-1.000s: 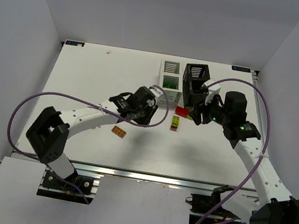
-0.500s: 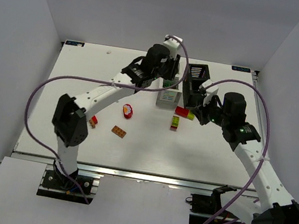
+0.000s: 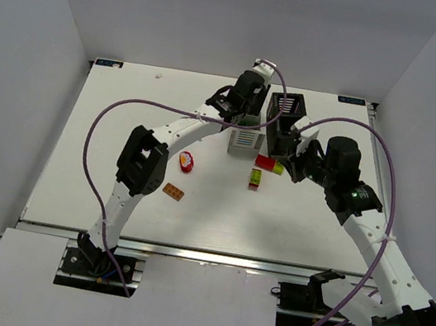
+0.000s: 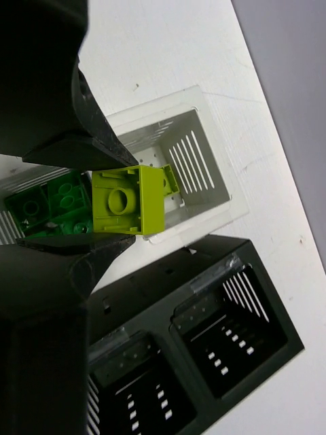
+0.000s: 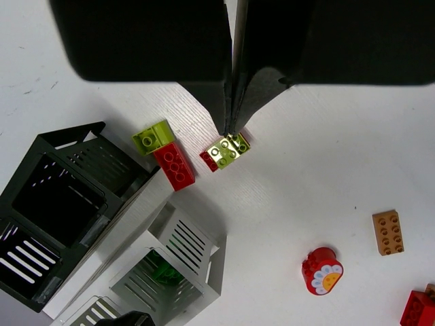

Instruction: Sort the legos into containers by color

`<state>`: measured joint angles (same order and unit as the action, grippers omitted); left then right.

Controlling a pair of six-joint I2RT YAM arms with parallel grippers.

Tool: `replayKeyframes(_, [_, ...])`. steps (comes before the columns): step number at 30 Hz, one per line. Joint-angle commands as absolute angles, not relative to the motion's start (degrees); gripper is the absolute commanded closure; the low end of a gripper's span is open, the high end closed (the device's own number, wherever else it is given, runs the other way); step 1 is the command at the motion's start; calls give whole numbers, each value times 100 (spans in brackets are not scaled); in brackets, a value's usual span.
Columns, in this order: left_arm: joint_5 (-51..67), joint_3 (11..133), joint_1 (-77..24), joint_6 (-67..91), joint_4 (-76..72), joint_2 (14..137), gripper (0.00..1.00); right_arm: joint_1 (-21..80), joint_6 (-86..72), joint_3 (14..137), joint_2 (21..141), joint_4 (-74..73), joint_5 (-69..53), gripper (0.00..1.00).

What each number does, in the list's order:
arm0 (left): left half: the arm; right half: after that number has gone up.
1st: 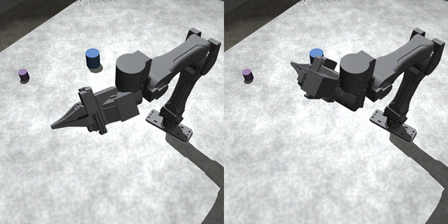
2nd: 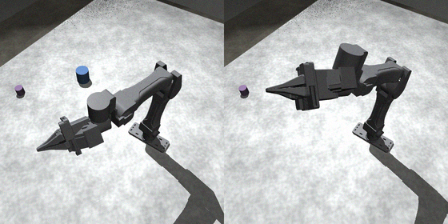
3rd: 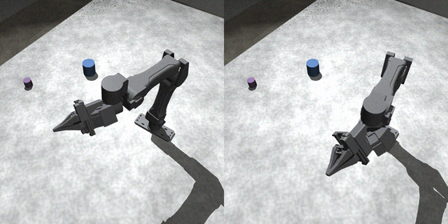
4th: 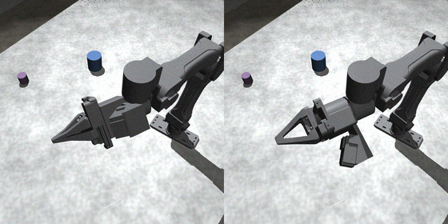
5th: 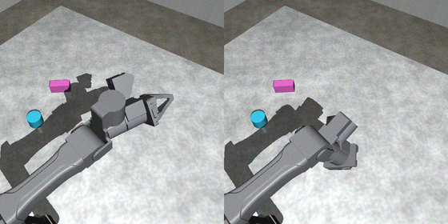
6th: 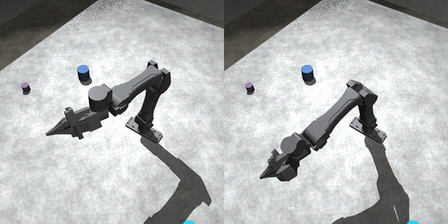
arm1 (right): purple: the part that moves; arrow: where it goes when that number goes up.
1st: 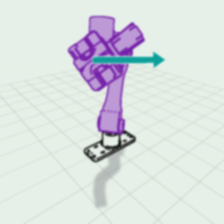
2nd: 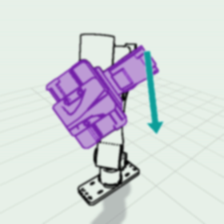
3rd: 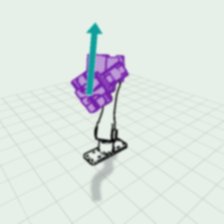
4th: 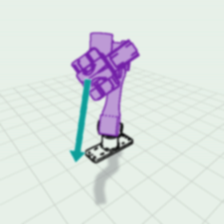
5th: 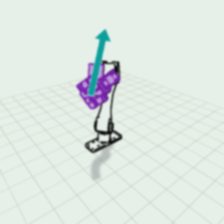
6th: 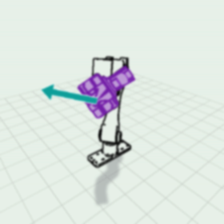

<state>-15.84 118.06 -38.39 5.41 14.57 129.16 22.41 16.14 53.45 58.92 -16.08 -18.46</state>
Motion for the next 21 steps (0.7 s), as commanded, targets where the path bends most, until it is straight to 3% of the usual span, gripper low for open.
replayKeyframes(1, [-1889,12120,-3788,440,1239,12849,99,2268,1679,5344,5810,-1380,-1811,100])
replayKeyframes(17, [-2294,12691,-3718,395,1257,13570,88,2268,1679,5335,5818,-1380,-1854,100])
replayKeyframes(18, [-2303,12683,-3718,404,1257,13588,86,2268,1679,5335,5818,-1380,-1854,100])
replayKeyframes(21, [-2347,12665,-3709,431,1222,13605,61,2276,1679,5335,5810,-1380,-1854,100])
